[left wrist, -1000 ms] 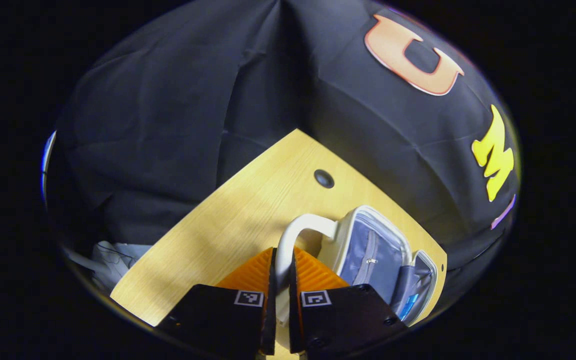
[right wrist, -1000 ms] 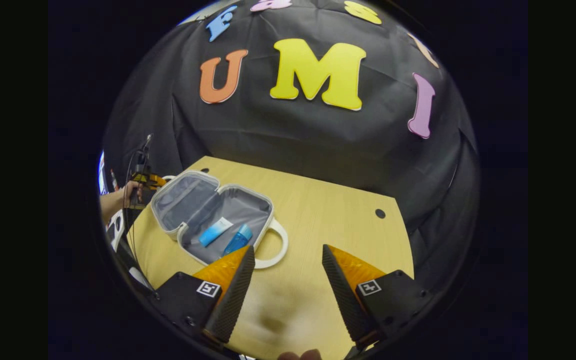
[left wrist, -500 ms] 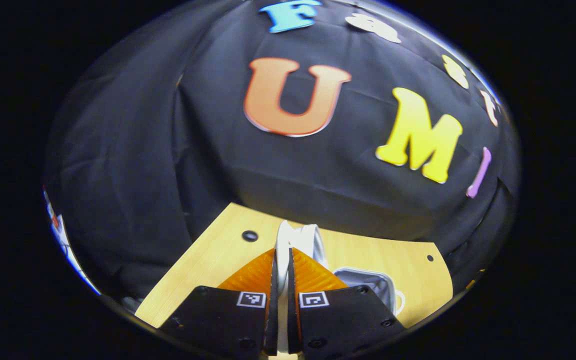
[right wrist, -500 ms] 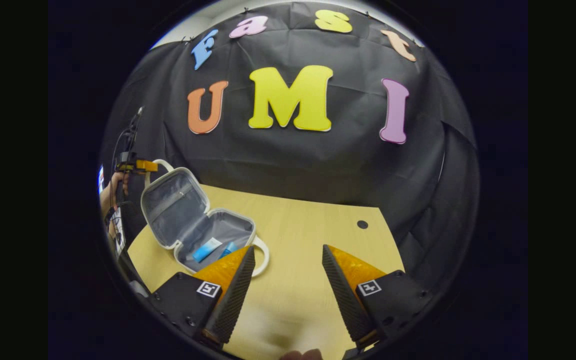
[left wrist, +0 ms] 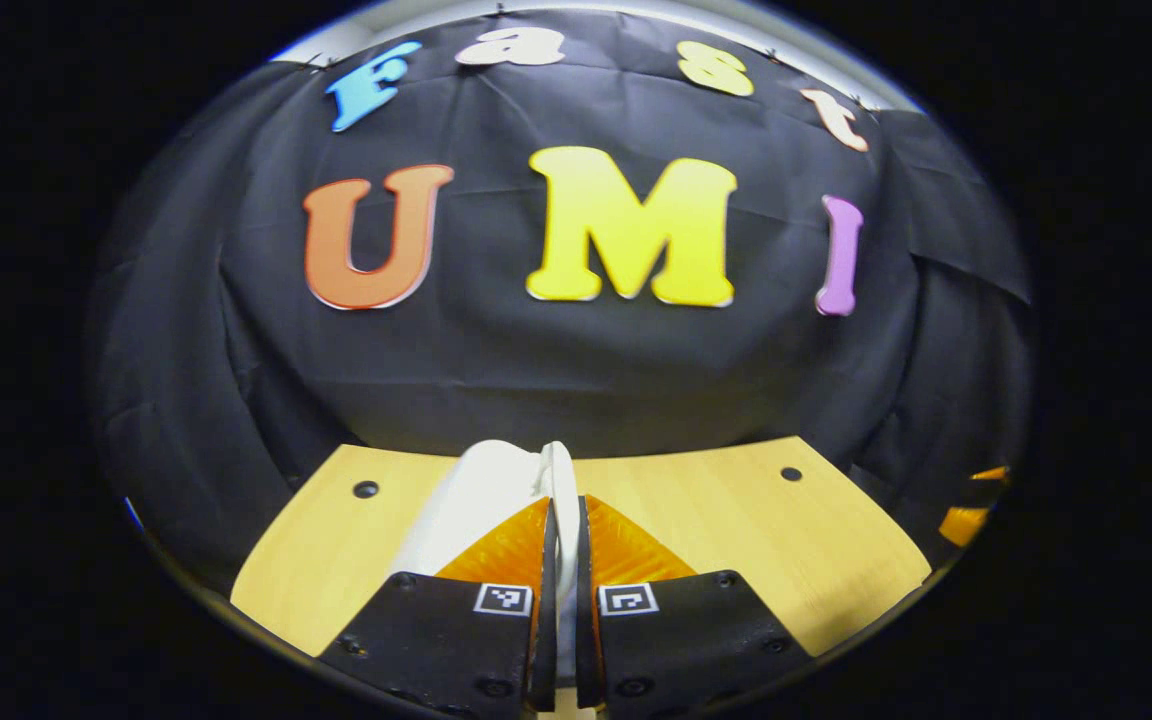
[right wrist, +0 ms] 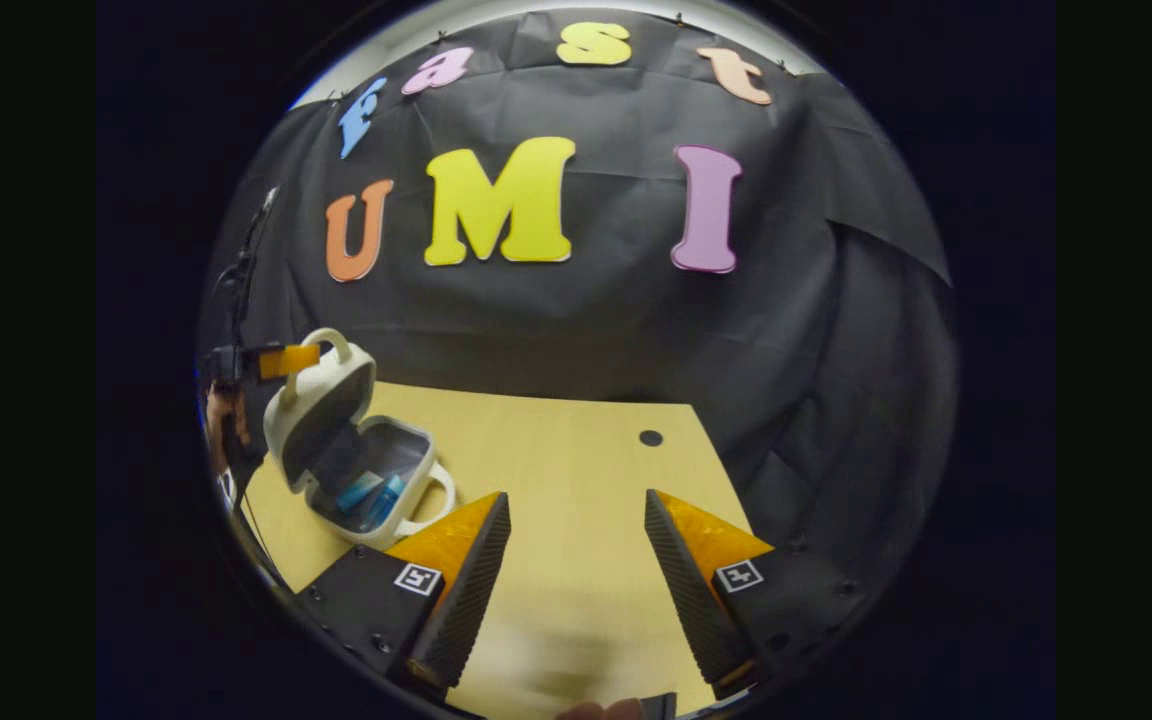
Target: First open the suitcase, pack the skin care products into it, and then close the suitcase.
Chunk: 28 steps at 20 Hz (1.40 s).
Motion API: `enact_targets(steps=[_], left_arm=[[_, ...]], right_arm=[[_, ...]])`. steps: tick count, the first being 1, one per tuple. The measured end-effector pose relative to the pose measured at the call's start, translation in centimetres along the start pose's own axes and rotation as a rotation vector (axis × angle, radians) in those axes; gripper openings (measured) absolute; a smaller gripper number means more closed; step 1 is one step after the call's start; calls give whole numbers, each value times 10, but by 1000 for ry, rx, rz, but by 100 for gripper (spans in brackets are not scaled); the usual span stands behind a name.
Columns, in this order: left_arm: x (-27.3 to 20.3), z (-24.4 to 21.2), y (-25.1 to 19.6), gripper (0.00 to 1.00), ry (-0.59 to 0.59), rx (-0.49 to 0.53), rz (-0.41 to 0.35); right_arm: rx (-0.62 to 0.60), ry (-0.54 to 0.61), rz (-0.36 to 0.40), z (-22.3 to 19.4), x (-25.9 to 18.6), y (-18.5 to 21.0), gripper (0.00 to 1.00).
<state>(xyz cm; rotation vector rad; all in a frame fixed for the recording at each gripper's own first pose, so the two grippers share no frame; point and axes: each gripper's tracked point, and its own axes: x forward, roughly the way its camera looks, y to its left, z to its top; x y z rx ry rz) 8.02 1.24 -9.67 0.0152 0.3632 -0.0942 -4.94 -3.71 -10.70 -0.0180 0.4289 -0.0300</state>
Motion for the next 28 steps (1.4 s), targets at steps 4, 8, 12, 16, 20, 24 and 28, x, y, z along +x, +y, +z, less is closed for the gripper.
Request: enact_targets(steps=[4,8,12,16,20,24,28], left_arm=[[30,-65,-65,11,136,-11,-91],[55,-105,-84,11,197,22,-82],[67,-131,-93,11,220,52,-56],[72,-146,-97,11,249,76,-25],[76,-158,-106,17,281,103,-8],[72,-162,-120,48,299,75,-39],[47,-123,-114,96,223,68,-25]], right_arm=[[-12,25,-57,-3,-6,-39,81],[-21,55,-93,-10,-6,-68,81],[-31,85,-84,-19,-2,-81,81],[-38,112,-21,-26,14,-76,81],[-46,121,45,-31,29,-63,81],[-47,120,67,-32,34,-51,80],[-34,98,54,-17,31,-35,81]])
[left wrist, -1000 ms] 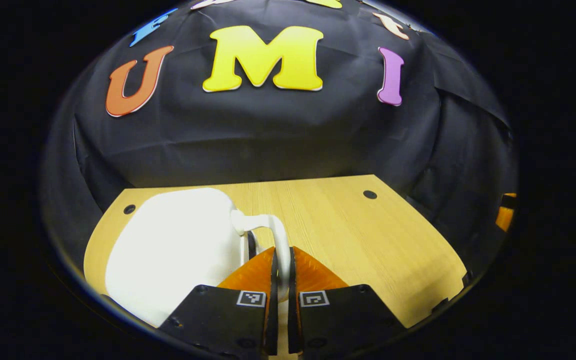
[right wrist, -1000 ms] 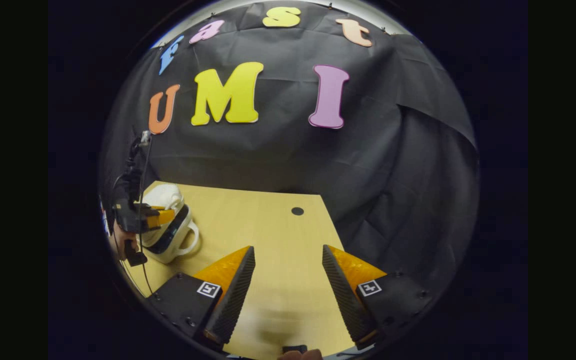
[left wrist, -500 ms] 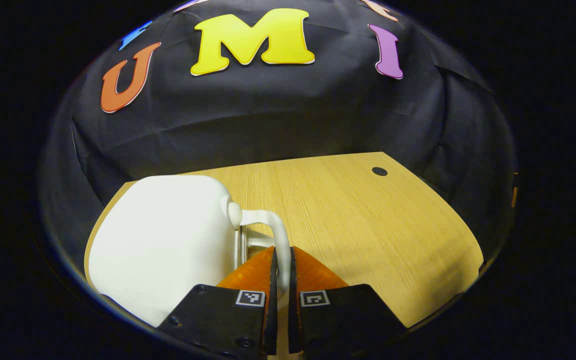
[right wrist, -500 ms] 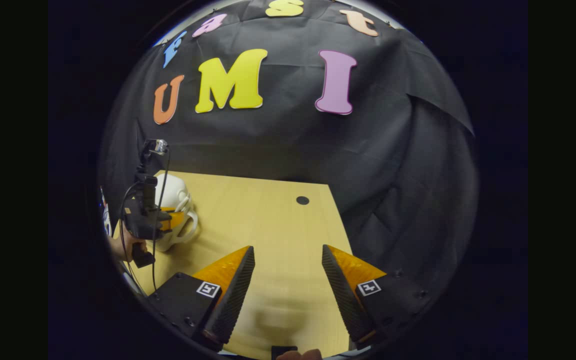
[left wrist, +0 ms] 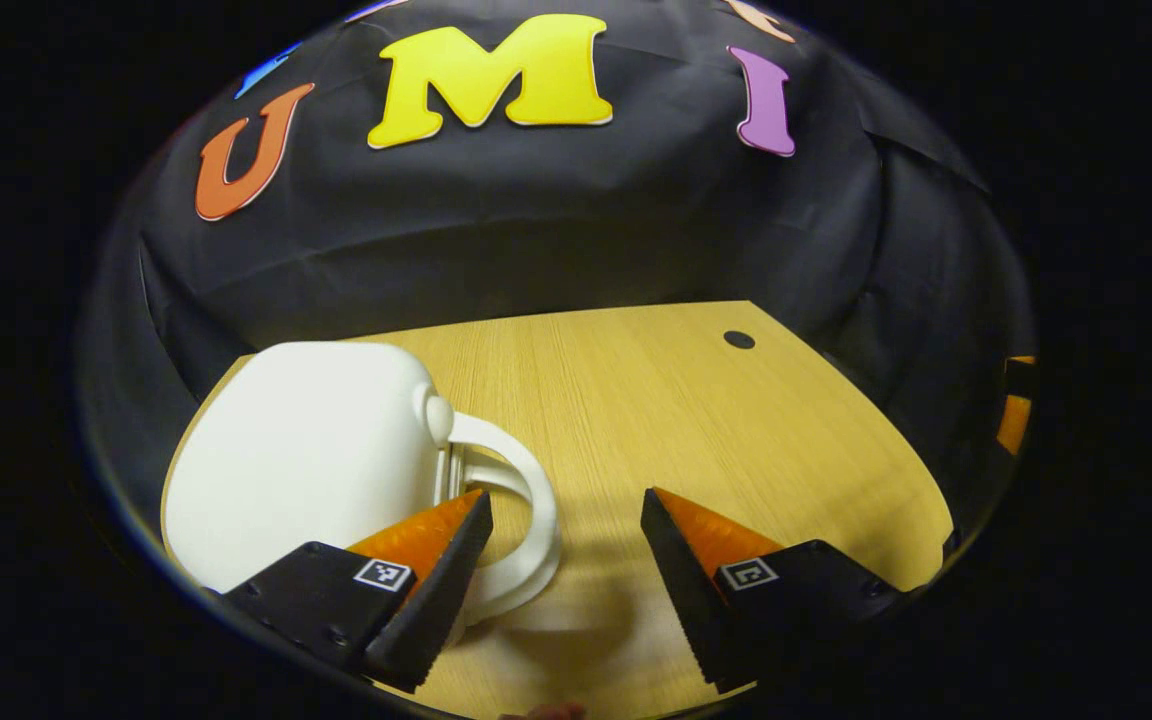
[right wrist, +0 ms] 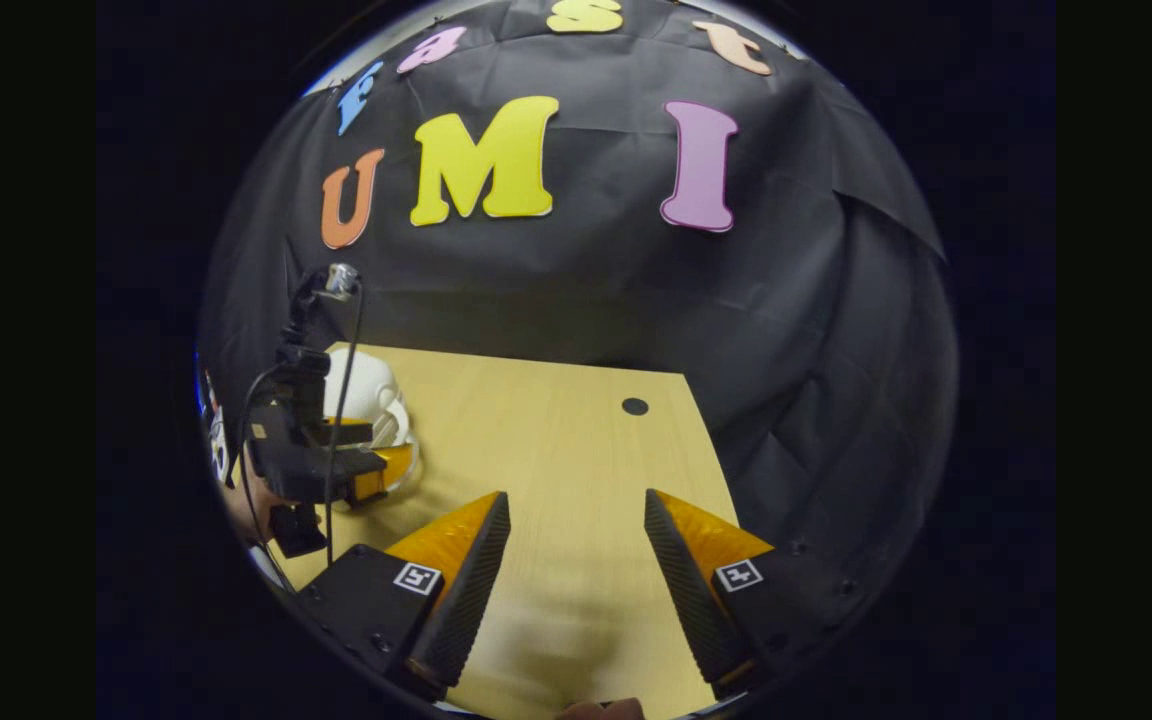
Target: First open the suitcase, pack the skin care products into it, and then close the suitcase.
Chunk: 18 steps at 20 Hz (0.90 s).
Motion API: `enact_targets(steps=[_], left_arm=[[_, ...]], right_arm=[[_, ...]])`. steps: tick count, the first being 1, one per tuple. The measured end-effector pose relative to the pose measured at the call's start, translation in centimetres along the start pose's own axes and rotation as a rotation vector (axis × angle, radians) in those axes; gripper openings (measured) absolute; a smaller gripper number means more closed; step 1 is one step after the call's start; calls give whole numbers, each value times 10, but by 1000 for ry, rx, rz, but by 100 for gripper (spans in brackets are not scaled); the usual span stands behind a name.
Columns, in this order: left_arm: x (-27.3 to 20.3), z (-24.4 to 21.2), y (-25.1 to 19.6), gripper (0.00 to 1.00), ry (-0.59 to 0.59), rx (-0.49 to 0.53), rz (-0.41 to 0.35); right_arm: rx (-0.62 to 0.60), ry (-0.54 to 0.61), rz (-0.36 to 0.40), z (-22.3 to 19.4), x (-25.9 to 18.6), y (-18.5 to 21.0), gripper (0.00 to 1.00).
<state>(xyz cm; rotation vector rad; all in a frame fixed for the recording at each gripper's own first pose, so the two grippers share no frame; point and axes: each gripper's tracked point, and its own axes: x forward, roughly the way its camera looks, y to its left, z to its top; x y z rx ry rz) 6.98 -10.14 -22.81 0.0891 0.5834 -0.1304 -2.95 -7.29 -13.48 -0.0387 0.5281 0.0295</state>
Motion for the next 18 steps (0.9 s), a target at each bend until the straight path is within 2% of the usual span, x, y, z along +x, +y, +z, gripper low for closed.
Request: enact_targets(steps=[5,10,11,12,18], left_arm=[[-74,94,52,97,-258,-27,91],[-152,167,111,96,-487,-52,213],[-166,178,121,100,-526,-57,233],[-177,185,127,96,-552,-64,237],[-196,188,134,96,-595,-98,215]], right_arm=[[23,-117,31,53,-5,48,81],[15,-313,68,129,-20,105,81],[13,-347,71,138,-23,114,81],[15,-379,72,147,-28,122,81],[29,-490,56,179,-46,145,79]])
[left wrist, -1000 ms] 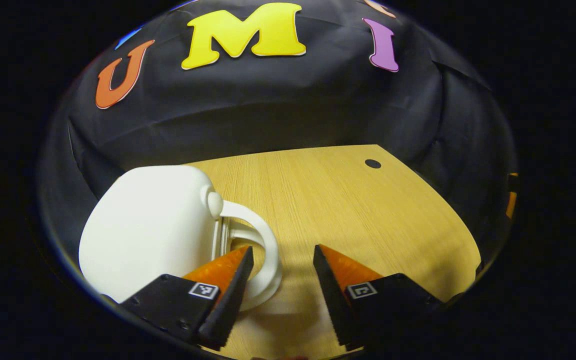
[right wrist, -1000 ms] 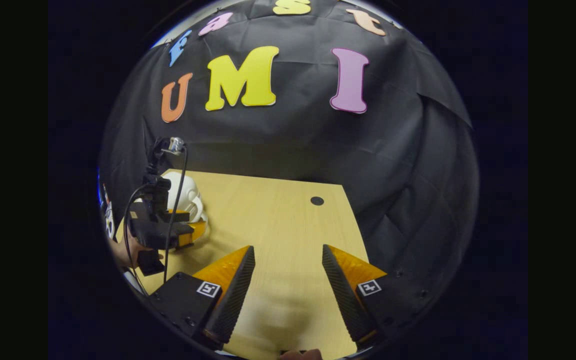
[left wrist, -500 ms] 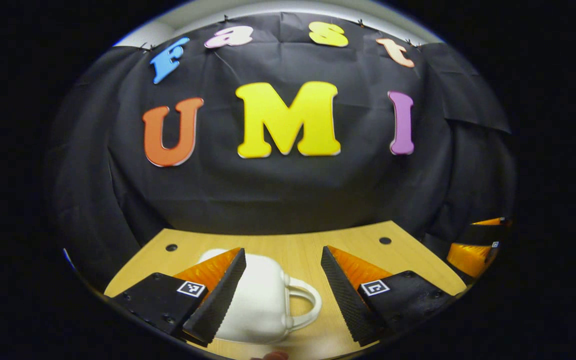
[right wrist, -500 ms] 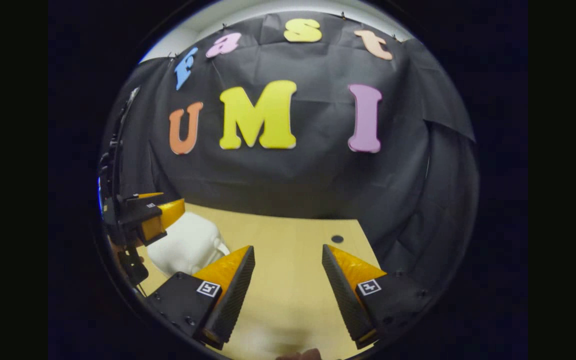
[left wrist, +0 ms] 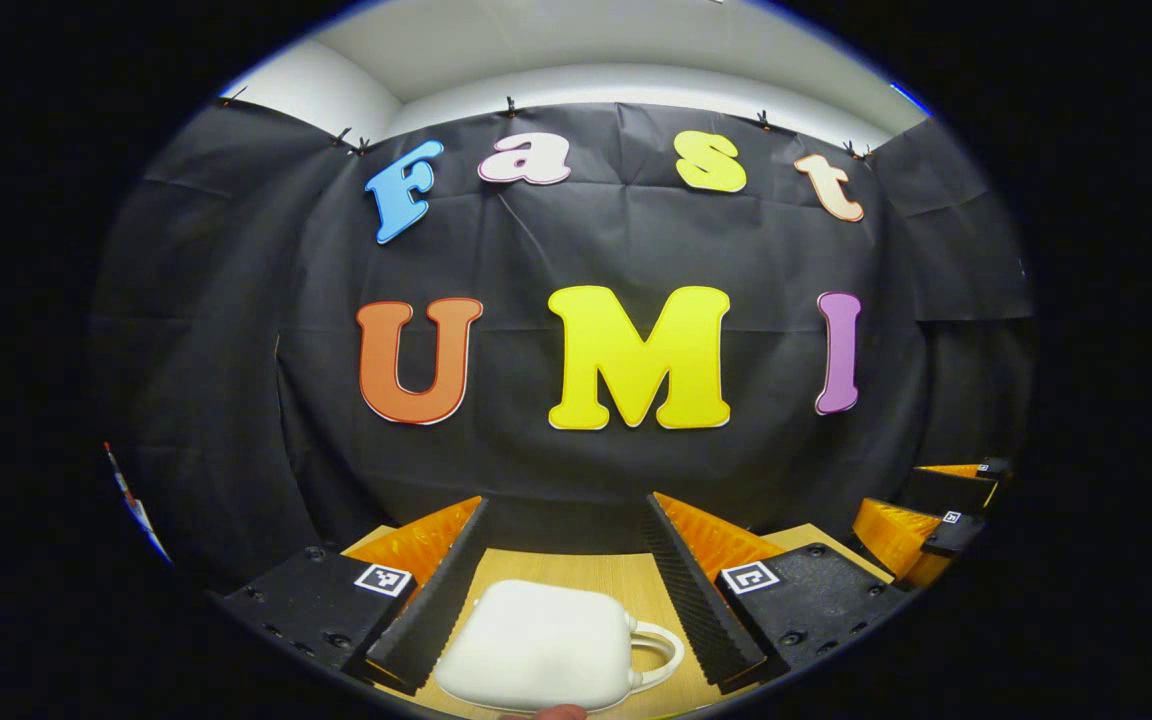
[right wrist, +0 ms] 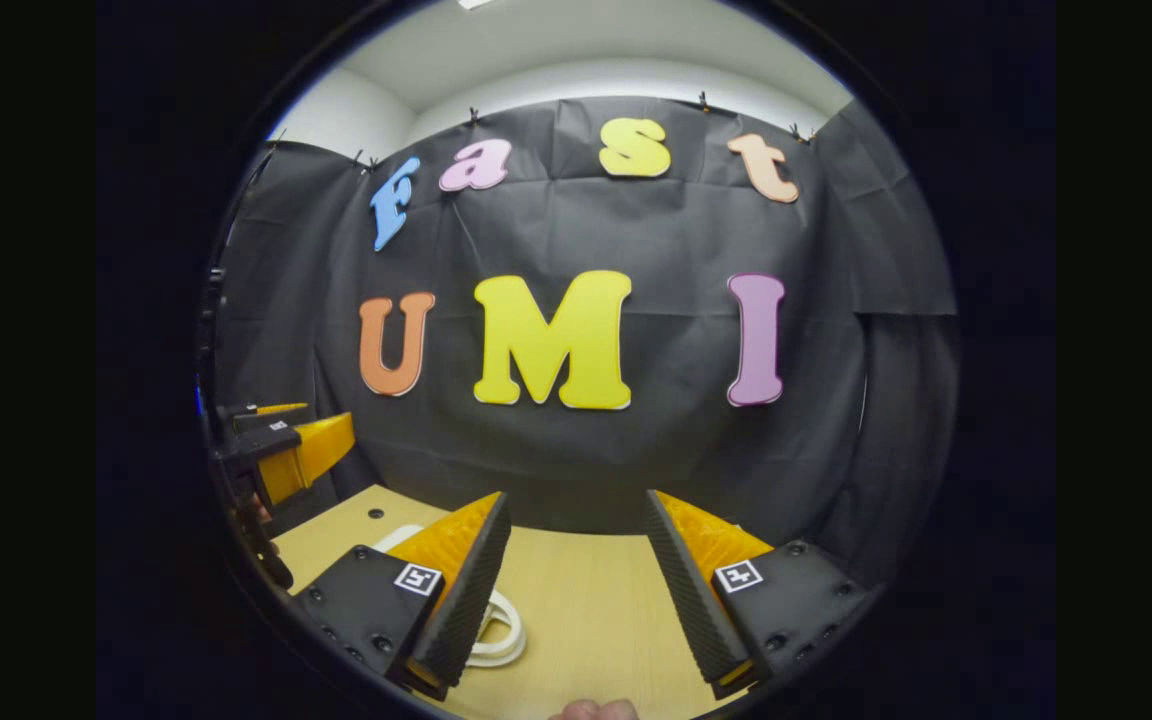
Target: First open the suitcase, pack the skin care products into it, and then close the suitcase.
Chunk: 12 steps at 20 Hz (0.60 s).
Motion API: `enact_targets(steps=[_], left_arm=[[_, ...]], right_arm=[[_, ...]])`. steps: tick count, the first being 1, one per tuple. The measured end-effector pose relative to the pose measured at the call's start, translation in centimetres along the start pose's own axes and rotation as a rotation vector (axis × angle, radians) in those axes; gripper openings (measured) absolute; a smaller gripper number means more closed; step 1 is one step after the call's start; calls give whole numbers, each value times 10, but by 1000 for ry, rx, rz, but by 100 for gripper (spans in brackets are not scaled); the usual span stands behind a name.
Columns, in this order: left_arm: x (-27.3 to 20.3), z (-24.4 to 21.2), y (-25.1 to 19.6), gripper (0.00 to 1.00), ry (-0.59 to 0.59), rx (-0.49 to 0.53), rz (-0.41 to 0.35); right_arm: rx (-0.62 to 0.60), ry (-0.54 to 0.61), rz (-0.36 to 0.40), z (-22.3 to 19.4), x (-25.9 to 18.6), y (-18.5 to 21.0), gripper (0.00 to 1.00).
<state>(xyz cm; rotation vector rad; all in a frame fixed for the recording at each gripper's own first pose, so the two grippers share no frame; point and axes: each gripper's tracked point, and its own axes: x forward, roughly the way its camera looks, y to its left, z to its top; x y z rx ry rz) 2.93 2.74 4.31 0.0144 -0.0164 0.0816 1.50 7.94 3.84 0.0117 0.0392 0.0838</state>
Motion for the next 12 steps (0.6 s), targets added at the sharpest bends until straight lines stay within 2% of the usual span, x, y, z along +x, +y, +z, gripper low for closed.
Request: enact_targets(steps=[6,12], left_arm=[[-4,0,0,96,-3,16,-26],[-7,0,0,96,-2,27,-37]], right_arm=[[3,-57,-83,17,-7,-6,80],[9,-35,-79,12,-10,-6,81]])
